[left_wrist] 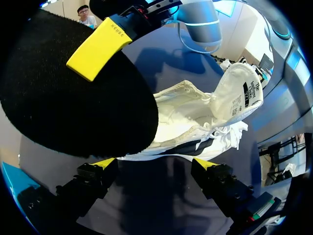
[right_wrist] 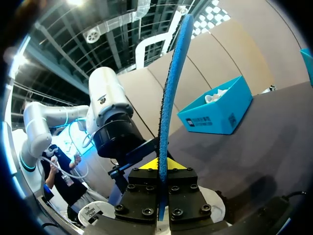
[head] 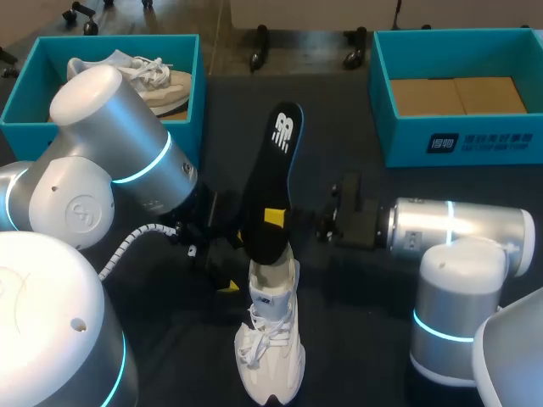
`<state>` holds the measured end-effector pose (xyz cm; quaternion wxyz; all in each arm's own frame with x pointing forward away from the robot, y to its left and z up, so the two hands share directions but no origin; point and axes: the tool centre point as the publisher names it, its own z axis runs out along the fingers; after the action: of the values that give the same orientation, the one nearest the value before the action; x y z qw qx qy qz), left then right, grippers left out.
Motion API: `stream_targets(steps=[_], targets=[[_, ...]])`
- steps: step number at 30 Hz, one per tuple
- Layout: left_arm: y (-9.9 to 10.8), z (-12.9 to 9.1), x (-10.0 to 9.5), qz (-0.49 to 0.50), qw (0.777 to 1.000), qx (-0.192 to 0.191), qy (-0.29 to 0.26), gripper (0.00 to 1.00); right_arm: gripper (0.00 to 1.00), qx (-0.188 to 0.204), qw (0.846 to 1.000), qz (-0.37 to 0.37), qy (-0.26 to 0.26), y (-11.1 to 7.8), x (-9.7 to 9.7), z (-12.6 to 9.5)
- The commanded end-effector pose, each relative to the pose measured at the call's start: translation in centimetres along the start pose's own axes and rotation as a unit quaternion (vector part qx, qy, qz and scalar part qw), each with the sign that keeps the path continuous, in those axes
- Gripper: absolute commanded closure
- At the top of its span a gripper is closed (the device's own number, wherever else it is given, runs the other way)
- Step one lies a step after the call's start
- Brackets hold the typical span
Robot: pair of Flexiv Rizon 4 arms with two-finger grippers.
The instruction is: Take the shoe out of the shoebox, open the shoe tongue, remove and reinsert the insole, then place the shoe into the shoebox
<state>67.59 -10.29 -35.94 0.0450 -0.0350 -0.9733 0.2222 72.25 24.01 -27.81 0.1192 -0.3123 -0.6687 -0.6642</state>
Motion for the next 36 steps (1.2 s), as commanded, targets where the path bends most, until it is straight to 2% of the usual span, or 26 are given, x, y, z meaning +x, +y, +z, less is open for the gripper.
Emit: stream_targets(steps=[1,11,36], targets=[[0.0,0.1,0.1,0.000,1.000,-0.001,-0.001,0.00,1.00,0.005,1.000,-0.004,0.000,0.0,0.2,0.3],[0.0,0.1,0.1,0.000,1.000,-0.001,-0.001,0.00,1.00,0.007,1.000,-0.011,0.002,-0.9,-0.6,-0.2],[0.0,0.1,0.1,0.000,1.000,-0.001,-0.001,0.00,1.00,0.005,1.000,-0.025,0.011,-1.3,-0.7,-0.2]])
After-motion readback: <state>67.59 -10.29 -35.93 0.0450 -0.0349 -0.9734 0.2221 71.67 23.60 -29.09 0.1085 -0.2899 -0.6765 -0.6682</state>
